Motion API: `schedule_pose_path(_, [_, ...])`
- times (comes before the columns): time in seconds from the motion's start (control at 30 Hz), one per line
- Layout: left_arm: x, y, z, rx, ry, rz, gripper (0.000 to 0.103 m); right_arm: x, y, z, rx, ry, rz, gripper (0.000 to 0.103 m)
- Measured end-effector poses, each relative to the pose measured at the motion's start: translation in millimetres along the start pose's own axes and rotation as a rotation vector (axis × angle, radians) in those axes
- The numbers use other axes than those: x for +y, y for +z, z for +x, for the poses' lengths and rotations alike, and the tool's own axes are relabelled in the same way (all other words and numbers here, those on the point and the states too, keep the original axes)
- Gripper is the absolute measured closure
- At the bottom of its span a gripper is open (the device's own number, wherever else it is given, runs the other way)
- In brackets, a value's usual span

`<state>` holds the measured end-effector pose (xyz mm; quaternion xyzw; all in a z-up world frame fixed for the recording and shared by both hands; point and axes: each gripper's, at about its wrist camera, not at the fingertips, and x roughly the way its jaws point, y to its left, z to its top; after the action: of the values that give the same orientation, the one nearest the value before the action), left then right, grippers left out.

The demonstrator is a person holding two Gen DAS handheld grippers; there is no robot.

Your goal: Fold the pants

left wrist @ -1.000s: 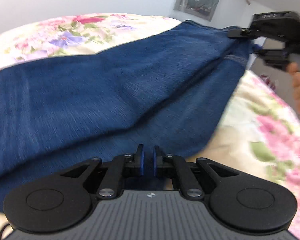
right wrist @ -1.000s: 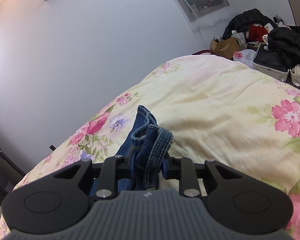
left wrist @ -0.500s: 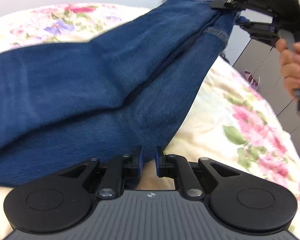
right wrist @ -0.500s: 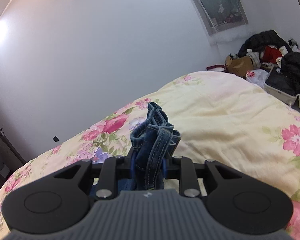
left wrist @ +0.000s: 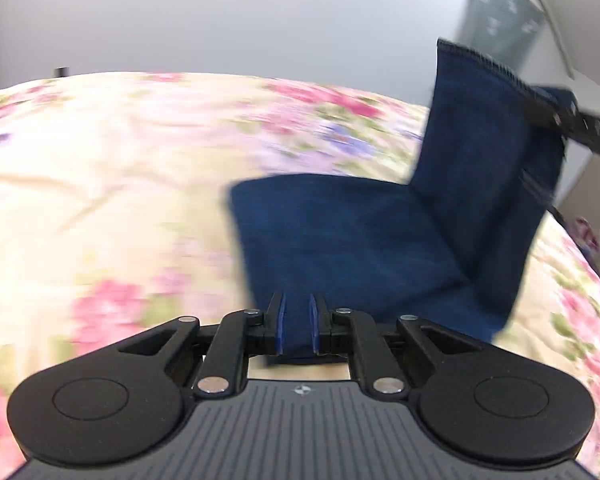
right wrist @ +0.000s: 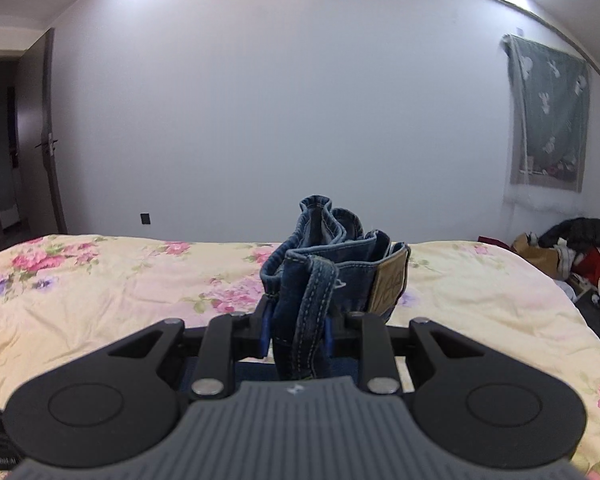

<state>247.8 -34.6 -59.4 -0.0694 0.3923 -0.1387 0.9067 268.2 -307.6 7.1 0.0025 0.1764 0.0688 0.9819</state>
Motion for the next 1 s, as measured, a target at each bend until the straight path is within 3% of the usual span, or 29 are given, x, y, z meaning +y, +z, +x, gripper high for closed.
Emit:
schedule_pose_path(0.17, [56.3,-3.8,-7.0,0.020,0.035,-0.097,0.091,88.8,-38.6,25.1,0.084,0.112,-0.127,0.083])
schedule_pose_path(0.27, [77.3,-14.6,-6.2,0.050,0.028,-0.141,0.091,140.5,-86.4,45.5,0.211,0.190,-0.230,0.085])
schedule_pose_path(0.33, [84.6,-20.9,-3.2,0.066,0.019,-0.157,0.091,163.6,-117.1,55.9,0.302,0.214,-0.287,0.085])
schedule_pose_path(0.4, [89.7,-25.6,-0.6,0.085,0.003,-0.165,0.091,176.6,-142.6,58.4,0.325,0.203,-0.371,0.084])
schedule_pose_path(0.53, [96.6,-29.4,1.8,0.103,-0.047,-0.183,0.086,180.0,-149.4,67.7,0.349,0.198,-0.393,0.081])
schedule_pose_path(0.67, [97.9,-22.0,4.7,0.087,-0.118,-0.228,0.077,175.0,-141.4,68.4,0.379,0.244,-0.323,0.059])
schedule_pose_path(0.87, [88.4,2.2,18.9,0.038,-0.210,-0.249,0.059,154.8,-116.6,49.4,0.369,0.279,-0.214,0.050])
schedule_pose_path(0.93, [88.6,12.0,28.1,0.017,-0.244,-0.279,0.052,137.6,-106.8,43.1,0.350,0.254,-0.181,0.048])
schedule_pose_path(1.0, [91.1,22.4,43.6,0.015,-0.264,-0.326,0.052,114.4,-99.1,41.3,0.335,0.214,-0.141,0.048])
